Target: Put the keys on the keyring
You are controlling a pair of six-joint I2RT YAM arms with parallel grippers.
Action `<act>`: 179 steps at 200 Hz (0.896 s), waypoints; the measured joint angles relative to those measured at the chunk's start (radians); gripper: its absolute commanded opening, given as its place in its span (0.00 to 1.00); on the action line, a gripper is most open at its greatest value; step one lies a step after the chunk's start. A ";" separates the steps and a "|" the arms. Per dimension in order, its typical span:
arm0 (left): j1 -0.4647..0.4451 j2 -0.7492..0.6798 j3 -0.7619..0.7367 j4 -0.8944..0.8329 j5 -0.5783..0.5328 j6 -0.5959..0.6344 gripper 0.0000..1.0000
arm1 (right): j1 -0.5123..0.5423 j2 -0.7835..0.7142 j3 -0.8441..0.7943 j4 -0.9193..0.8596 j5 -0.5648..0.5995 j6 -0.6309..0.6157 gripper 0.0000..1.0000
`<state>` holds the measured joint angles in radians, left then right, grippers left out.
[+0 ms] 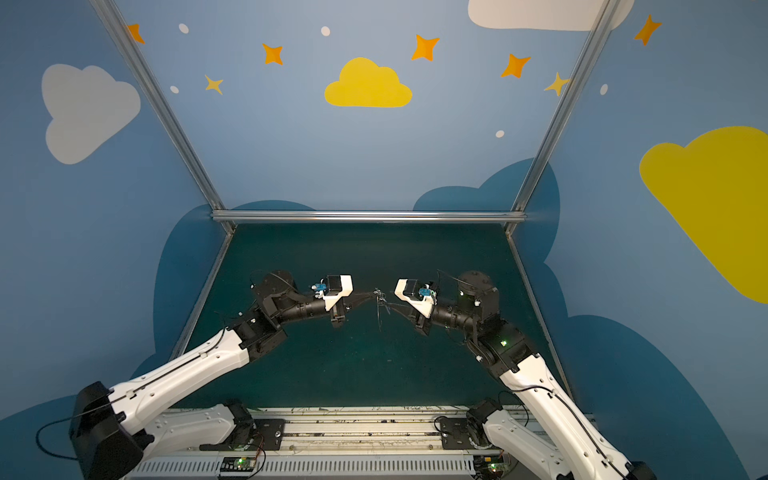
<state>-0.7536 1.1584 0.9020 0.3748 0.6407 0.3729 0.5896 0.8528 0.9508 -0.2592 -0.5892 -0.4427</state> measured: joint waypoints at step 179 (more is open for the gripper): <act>-0.002 -0.001 0.006 -0.061 0.028 0.047 0.07 | -0.001 0.069 0.012 0.063 -0.119 0.067 0.00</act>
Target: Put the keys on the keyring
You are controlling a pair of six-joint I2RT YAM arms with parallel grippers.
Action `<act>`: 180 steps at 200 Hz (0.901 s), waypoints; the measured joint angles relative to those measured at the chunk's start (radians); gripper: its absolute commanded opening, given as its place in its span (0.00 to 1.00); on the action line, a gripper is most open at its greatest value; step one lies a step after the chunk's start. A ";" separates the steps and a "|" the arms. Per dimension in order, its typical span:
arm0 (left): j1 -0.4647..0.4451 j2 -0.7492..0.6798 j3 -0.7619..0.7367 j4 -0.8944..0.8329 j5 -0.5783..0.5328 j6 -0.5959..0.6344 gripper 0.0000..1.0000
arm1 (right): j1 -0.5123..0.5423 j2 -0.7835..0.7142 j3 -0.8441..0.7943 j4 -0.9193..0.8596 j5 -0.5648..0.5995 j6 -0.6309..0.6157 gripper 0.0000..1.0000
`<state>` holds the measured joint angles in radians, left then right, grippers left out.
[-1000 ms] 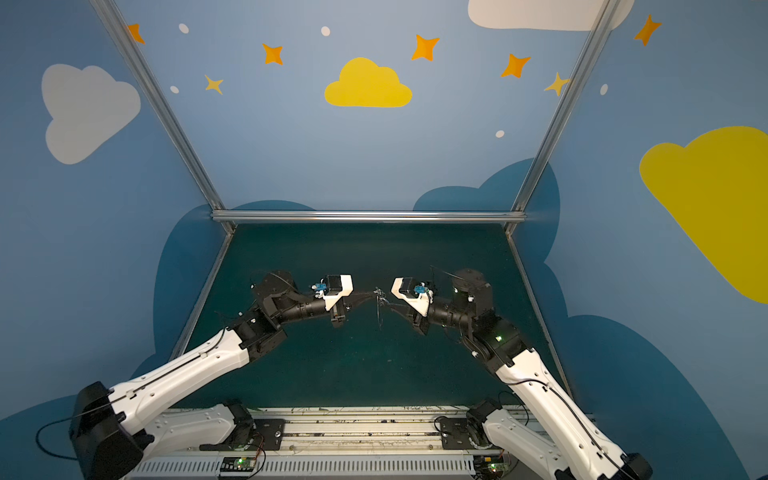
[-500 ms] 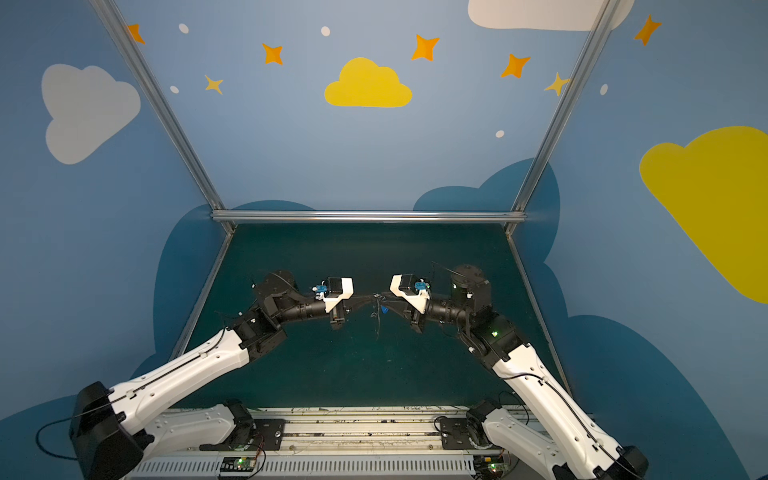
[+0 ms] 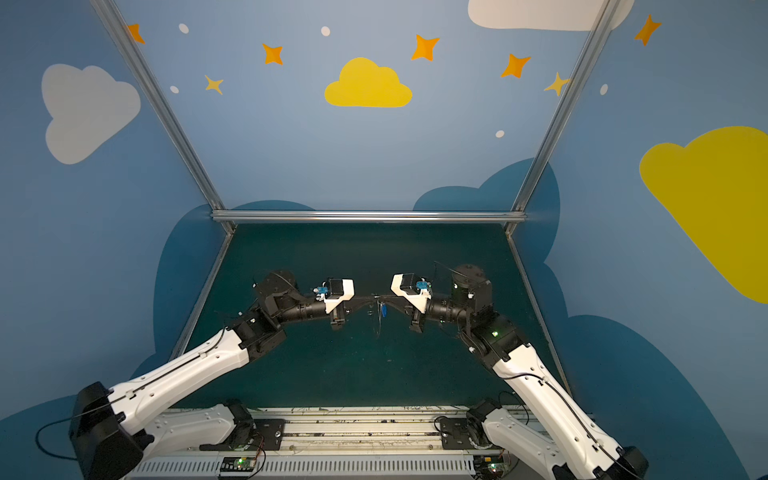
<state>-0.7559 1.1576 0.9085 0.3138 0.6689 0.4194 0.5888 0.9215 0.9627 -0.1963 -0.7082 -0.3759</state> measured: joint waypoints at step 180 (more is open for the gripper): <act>-0.035 0.139 0.438 -0.780 -0.159 0.340 0.23 | 0.039 0.146 0.239 -0.415 0.133 -0.056 0.00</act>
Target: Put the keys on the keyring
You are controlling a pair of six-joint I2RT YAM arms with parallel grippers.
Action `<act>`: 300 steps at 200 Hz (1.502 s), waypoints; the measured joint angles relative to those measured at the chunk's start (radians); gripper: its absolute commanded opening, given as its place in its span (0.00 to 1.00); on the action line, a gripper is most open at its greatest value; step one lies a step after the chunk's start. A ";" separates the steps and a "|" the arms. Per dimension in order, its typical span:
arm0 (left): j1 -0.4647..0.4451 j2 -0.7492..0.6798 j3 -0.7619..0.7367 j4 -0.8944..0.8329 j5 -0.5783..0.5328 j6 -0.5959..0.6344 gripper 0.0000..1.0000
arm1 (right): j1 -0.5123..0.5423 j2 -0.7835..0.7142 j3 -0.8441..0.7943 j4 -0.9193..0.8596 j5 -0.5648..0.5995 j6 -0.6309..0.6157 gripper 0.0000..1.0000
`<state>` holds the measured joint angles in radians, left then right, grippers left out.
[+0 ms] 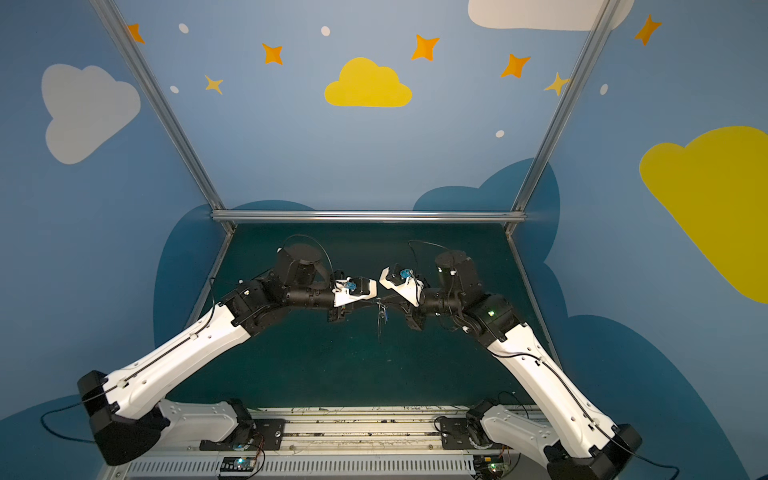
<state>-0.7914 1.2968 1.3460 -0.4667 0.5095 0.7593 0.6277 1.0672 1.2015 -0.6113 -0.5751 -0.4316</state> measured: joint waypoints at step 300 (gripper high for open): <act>-0.001 -0.004 -0.121 0.225 0.016 -0.177 0.03 | 0.016 -0.196 -0.208 0.167 0.164 0.014 0.33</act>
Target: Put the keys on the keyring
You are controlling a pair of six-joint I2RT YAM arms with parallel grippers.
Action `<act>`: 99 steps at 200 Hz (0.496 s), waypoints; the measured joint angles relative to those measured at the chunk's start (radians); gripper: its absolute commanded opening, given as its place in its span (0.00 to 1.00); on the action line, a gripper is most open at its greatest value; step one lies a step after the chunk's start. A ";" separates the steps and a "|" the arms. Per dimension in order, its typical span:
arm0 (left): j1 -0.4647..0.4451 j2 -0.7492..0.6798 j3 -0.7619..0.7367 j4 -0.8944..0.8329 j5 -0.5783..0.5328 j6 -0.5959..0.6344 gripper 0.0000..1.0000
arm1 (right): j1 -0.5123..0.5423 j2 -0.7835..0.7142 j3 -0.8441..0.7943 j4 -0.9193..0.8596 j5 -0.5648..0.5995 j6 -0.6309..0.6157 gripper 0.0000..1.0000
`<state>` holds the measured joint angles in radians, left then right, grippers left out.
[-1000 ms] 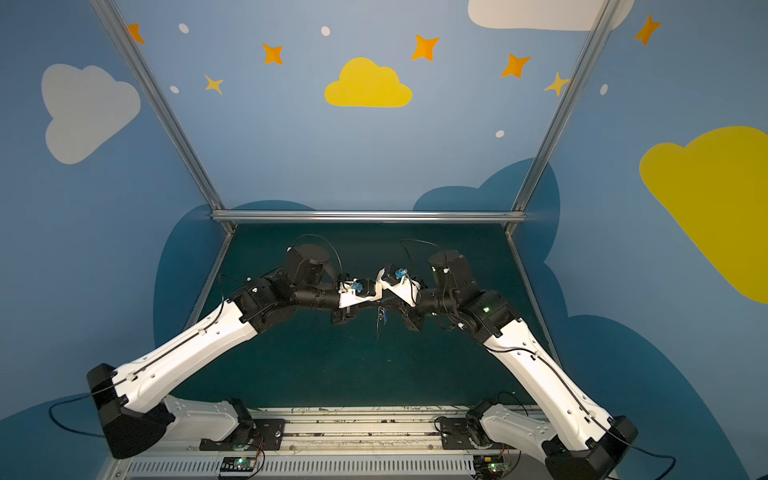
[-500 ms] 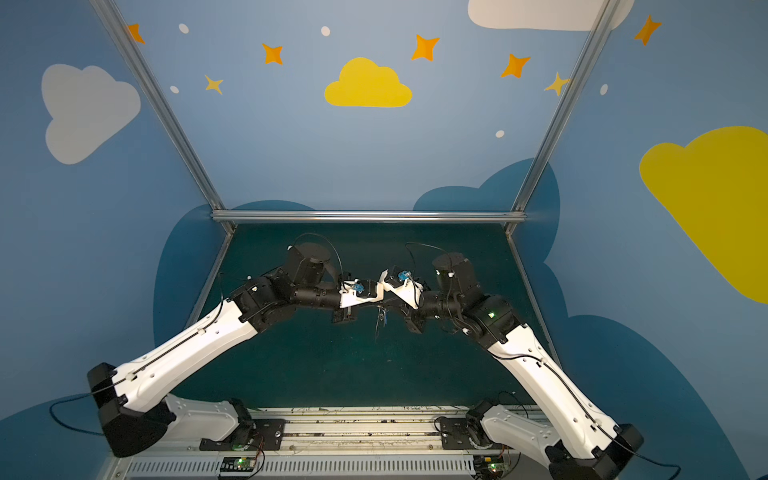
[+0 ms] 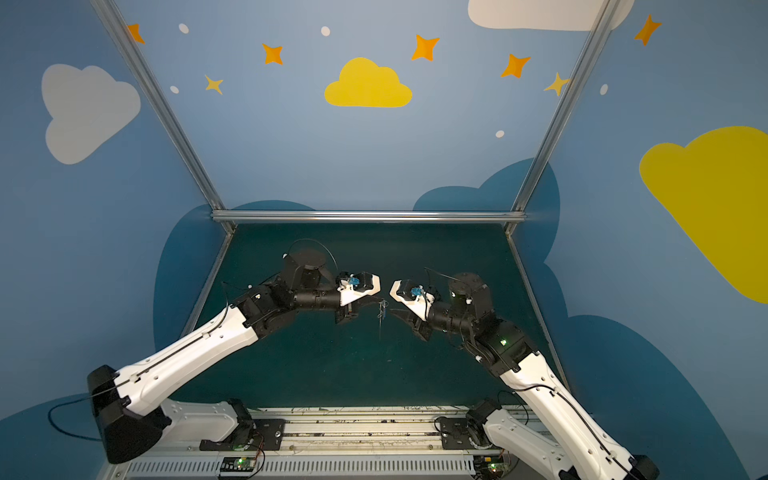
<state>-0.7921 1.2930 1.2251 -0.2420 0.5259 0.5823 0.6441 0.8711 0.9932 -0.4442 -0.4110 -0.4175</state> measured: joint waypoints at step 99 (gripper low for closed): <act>0.000 -0.071 -0.125 0.337 -0.047 -0.195 0.03 | 0.001 0.061 -0.009 0.133 0.029 0.054 0.37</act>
<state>-0.7925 1.2224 1.1000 0.0948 0.4793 0.3870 0.6453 0.9318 0.9844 -0.3111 -0.3820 -0.3634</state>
